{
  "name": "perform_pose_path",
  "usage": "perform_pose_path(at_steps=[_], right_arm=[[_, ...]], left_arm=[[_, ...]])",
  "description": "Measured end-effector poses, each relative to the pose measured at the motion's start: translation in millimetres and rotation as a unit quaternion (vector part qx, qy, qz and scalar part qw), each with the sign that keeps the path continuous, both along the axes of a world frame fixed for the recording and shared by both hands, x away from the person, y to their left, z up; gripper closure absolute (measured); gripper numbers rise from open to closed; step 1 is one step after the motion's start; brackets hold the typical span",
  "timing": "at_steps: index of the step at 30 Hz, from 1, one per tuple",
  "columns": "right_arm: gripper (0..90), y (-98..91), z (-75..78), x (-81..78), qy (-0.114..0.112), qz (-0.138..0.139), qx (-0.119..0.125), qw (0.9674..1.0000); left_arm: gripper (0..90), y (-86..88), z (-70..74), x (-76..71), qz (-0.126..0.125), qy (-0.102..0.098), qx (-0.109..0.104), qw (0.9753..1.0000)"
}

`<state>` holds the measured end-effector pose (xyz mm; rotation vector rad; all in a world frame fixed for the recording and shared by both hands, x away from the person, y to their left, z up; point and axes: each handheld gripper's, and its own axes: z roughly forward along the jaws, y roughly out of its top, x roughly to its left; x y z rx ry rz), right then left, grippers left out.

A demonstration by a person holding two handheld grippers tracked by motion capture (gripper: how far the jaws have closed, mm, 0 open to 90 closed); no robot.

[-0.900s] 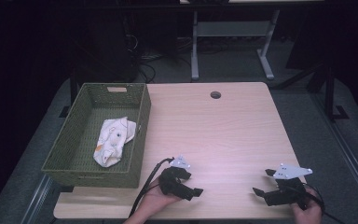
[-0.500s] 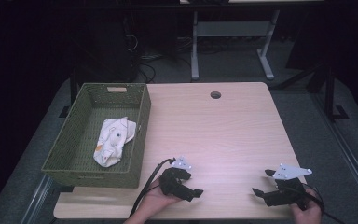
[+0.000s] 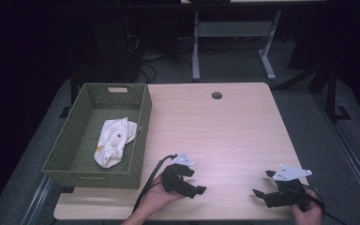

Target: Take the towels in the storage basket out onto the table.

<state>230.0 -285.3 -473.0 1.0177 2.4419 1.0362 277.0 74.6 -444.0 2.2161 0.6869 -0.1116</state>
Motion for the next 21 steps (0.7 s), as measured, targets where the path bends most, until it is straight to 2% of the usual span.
perform_pose_path(at_steps=[1,2,6,10,20,21], right_arm=[[14.0,-0.1,-0.4,-0.1,0.002,-0.001,-0.001,1.0000],[14.0,0.0,-1.0,0.0,0.004,-0.001,0.002,1.0000],[14.0,-0.1,-0.6,-0.6,0.005,-0.002,0.000,1.0000],[14.0,-0.4,-0.1,-1.5,0.004,-0.003,0.003,1.0000],[14.0,-0.9,-0.4,-0.6,0.002,-0.001,-0.001,1.0000],[14.0,-1.0,-0.4,-0.7,0.001,-0.001,-0.001,1.0000]], left_arm=[[20.8,-0.2,7.3,2.9,0.002,-0.002,-0.003,1.0000],[20.8,-0.2,7.3,2.9,0.002,-0.002,-0.003,1.0000],[20.9,-0.5,24.8,10.9,0.000,-0.004,0.003,1.0000],[20.8,5.5,44.1,21.2,0.006,-0.005,0.004,1.0000],[20.7,41.9,91.4,44.5,0.027,0.000,-0.001,0.9996],[20.7,49.4,99.6,47.6,0.030,0.002,0.000,0.9995]])
